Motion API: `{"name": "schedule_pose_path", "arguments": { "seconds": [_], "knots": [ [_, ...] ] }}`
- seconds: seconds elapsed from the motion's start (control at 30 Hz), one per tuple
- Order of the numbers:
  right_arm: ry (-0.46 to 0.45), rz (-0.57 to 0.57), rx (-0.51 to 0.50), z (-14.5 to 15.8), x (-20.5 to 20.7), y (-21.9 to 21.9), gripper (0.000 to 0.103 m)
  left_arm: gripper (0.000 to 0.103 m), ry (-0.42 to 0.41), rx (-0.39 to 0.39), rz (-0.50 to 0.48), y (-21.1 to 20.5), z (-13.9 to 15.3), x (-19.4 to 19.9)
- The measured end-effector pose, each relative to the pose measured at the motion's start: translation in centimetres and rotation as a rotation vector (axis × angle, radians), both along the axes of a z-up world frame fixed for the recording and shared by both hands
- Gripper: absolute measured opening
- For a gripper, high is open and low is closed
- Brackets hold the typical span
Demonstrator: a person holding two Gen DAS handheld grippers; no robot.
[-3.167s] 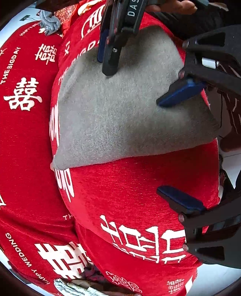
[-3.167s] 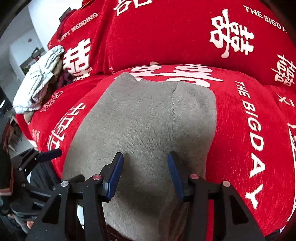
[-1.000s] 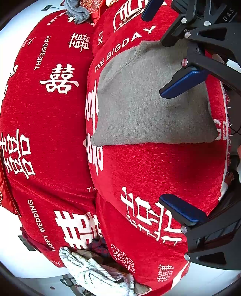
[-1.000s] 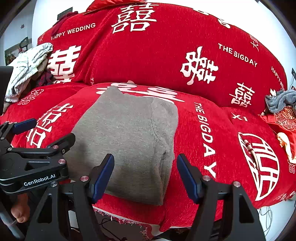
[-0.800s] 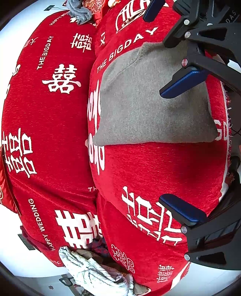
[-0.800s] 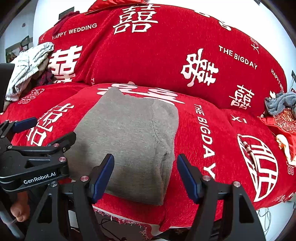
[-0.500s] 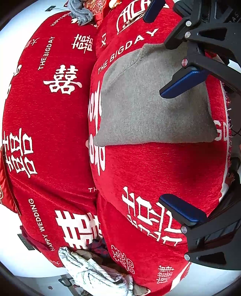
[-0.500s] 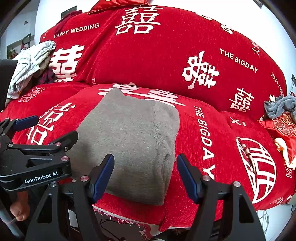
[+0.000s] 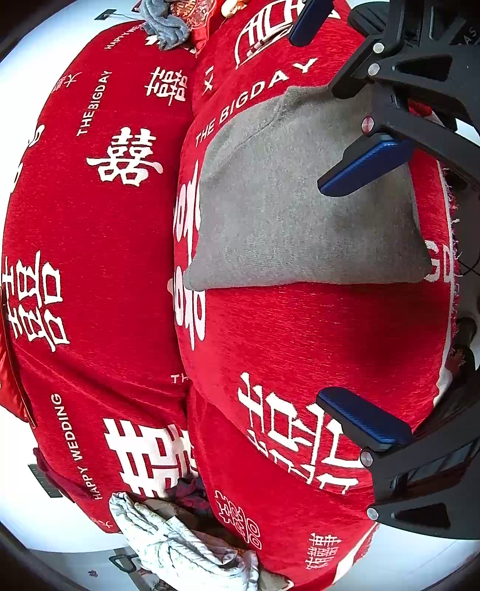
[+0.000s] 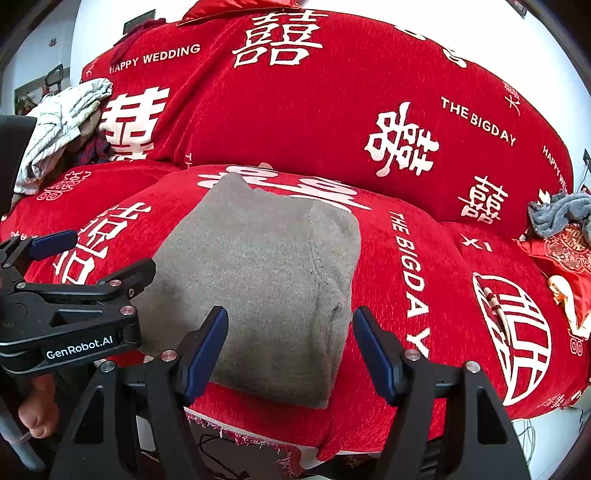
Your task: Fold small clothes
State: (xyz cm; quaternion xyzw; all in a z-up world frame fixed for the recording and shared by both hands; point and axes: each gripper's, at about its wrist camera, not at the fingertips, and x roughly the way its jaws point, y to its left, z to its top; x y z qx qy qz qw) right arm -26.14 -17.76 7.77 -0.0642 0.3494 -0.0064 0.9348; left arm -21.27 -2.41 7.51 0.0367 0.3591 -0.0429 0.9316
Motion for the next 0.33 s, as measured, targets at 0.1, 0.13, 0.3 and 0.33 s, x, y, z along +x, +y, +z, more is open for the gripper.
{"name": "schedule_pose_path", "arguments": {
  "seconds": [0.1, 0.13, 0.3, 0.33],
  "knots": [
    [0.001, 0.001, 0.001, -0.06, 0.04, -0.04, 0.073, 0.103, 0.003, 0.003, 0.006, -0.06, -0.09, 0.03],
    [0.001, 0.001, 0.001, -0.06, 0.04, -0.04, 0.073, 0.103, 0.006, 0.002, 0.005, -0.07, -0.15, 0.04],
    [0.005, 0.001, 0.006, -0.37, 0.03, -0.03, 0.073, 0.103, 0.012, 0.001, -0.002, -0.07, -0.29, -0.02],
    [0.005, 0.001, 0.006, -0.39, 0.03, -0.04, 0.073, 0.103, 0.012, 0.002, -0.004, -0.08, -0.27, 0.01]
  ]
}}
